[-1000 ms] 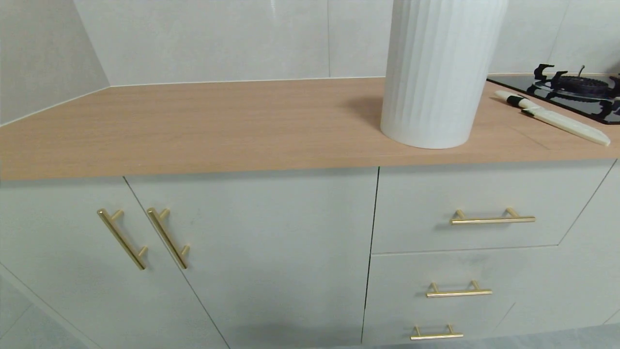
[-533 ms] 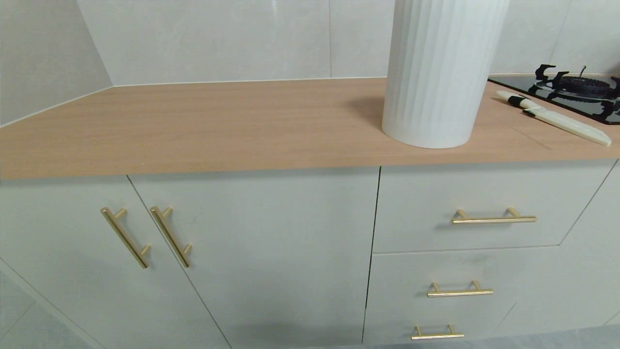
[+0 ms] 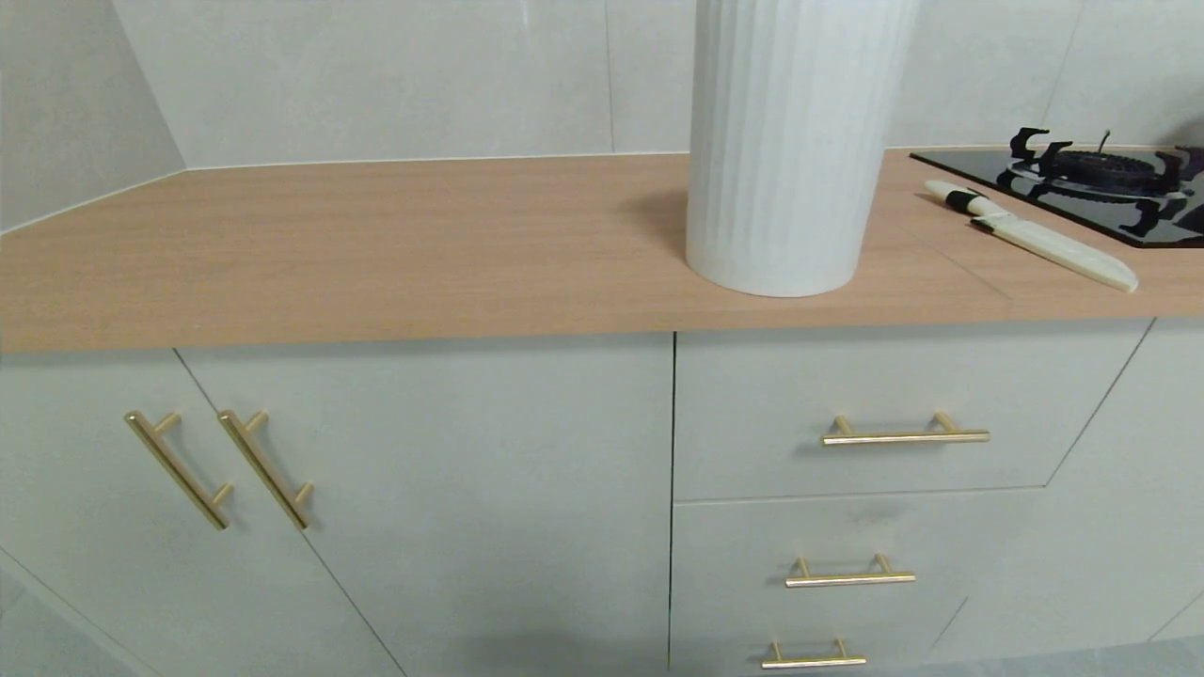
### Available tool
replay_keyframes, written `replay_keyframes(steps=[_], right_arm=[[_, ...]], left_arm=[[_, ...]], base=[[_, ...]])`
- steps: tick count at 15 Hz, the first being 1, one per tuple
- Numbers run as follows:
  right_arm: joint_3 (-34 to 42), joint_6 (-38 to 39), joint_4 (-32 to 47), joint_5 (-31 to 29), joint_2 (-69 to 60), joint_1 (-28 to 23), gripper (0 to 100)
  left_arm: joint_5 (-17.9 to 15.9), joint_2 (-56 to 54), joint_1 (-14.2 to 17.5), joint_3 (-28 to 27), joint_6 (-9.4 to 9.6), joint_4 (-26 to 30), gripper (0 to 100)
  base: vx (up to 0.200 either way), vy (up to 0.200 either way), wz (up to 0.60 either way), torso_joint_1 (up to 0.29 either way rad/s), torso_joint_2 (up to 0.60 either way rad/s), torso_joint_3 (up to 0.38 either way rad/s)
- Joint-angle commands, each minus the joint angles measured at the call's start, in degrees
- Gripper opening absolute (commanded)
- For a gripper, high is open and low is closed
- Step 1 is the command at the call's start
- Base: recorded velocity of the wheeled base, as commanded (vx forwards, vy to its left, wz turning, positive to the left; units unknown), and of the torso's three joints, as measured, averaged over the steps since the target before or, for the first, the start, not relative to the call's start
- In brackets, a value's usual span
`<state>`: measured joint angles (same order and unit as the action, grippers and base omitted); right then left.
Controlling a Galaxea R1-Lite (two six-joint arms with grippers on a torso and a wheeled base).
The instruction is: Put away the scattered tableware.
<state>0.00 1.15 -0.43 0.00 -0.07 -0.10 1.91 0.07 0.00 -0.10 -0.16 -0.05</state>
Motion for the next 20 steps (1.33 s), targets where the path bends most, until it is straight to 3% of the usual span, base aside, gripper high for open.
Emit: replay_keyframes(steps=[1, 3, 12, 15, 20], right_arm=[[0.0, 0.0, 0.0, 0.0, 0.1, 0.0, 100], [0.0, 0.0, 0.0, 0.0, 0.1, 0.0, 100], [0.0, 0.1, 0.0, 0.0, 0.1, 0.0, 100], [0.0, 0.1, 0.0, 0.0, 0.1, 0.0, 100], [0.0, 0.0, 0.0, 0.0, 0.1, 0.0, 100]], left_arm=[[0.0, 0.0, 0.0, 0.0, -0.02, 0.0, 100], [0.0, 0.0, 0.0, 0.0, -0.02, 0.0, 100], [0.0, 0.0, -0.1, 0.0, -0.02, 0.0, 100], [0.0, 0.0, 0.0, 0.0, -0.02, 0.0, 100], [0.0, 0.0, -0.1, 0.0, -0.11, 0.0, 100]], base=[[0.000, -0.200, 0.00, 0.002, 0.00, 0.007], [0.000, -0.200, 0.00, 0.007, 0.00, 0.005], [0.000, 0.000, 0.00, 0.000, 0.00, 0.000], [0.200, 0.000, 0.00, -0.001, 0.00, 0.004], [0.000, 0.000, 0.00, 0.000, 0.00, 0.000]])
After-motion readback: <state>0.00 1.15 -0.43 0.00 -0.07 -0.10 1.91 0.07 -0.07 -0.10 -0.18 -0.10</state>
